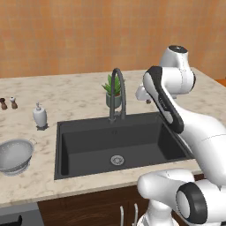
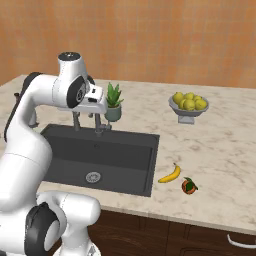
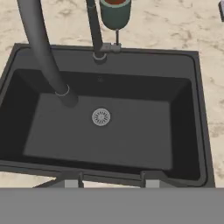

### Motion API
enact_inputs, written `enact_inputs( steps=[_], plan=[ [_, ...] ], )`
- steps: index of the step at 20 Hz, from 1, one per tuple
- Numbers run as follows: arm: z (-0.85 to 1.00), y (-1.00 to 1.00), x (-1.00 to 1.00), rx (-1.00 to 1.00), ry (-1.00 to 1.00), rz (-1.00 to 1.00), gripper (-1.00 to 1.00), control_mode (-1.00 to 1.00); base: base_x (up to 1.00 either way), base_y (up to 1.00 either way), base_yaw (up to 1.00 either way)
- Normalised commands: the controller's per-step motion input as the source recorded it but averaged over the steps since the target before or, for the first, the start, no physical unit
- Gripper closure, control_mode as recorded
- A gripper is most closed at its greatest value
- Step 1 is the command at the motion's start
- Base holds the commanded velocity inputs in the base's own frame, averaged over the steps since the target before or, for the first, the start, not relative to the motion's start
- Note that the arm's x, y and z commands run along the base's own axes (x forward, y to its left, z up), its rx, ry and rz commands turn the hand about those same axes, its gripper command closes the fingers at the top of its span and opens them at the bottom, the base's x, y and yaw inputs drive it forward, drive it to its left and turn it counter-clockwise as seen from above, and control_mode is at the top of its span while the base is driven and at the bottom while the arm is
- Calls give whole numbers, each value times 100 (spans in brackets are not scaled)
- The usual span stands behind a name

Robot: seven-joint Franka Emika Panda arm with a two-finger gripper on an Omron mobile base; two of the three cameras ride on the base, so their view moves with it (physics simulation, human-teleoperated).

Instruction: Put the colander in the sink, put the banana, orange in the colander, and turn on the sink faucet and pour water over the colander.

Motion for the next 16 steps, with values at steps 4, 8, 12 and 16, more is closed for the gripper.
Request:
enact_inputs(
  steps=[4, 8, 12, 16],
  plan=[
    [-5, 20, -46, -5, -4, 0, -100, -100, 0, 0, 0],
    [-11, 70, -78, -19, -8, 4, -100, -100, 0, 0, 0],
    [-12, 96, -51, -22, -4, 0, -100, -100, 0, 0, 0],
    [-13, 96, -20, -3, 0, 0, -100, -100, 0, 0, 0]
  ],
)
